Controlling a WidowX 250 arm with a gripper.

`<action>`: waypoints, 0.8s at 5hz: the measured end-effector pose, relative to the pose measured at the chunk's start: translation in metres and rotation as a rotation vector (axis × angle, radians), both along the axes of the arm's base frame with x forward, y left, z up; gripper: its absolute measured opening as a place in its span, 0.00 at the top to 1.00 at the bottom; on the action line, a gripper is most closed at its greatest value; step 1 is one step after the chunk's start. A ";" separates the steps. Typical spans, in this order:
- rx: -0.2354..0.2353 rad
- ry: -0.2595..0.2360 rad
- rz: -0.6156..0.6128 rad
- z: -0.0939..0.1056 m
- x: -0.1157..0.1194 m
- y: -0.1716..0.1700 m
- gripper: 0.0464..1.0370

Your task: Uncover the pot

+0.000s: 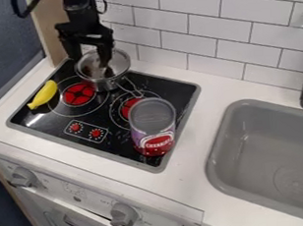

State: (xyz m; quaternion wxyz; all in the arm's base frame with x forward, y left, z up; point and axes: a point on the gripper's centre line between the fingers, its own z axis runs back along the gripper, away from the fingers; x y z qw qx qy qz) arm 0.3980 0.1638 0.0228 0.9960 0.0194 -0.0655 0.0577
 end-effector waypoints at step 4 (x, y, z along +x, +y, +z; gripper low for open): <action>0.013 -0.002 -0.014 -0.005 0.008 -0.011 0.76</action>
